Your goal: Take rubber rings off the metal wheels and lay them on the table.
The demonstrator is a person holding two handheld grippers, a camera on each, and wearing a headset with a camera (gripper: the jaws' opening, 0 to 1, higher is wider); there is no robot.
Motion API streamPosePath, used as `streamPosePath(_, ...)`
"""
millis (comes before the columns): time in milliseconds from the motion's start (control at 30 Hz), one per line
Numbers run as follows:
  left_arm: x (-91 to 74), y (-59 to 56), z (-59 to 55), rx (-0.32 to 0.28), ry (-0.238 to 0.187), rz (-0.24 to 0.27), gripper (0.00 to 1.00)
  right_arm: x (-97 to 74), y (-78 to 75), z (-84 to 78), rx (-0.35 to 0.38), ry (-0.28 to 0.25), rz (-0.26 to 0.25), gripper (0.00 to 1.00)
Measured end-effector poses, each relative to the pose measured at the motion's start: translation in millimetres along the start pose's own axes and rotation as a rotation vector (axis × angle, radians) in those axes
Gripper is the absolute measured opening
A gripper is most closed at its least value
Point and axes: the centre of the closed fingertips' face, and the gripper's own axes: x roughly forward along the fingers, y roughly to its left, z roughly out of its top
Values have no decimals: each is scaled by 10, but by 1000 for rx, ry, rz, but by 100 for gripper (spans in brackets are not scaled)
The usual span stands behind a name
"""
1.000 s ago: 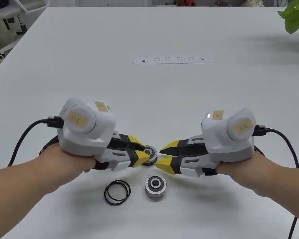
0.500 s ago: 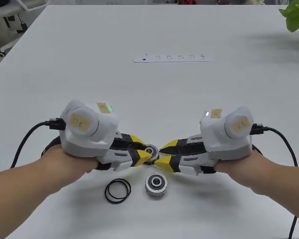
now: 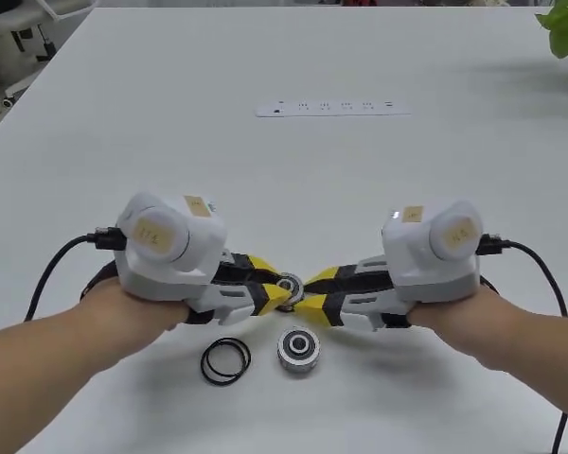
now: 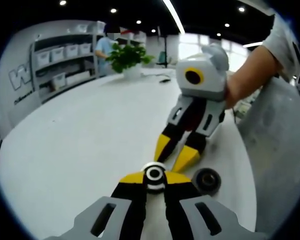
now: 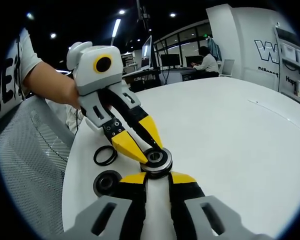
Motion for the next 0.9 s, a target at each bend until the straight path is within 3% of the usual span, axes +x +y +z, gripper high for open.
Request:
streamPosePath(367,-1,2,-5,-8,-2,9,13,-28,-22,-21,19,-3,-7,2)
streamPosePath(900,-1,-3,-7,10,5,22,13,-64,-56,17,103,-37,-26,0)
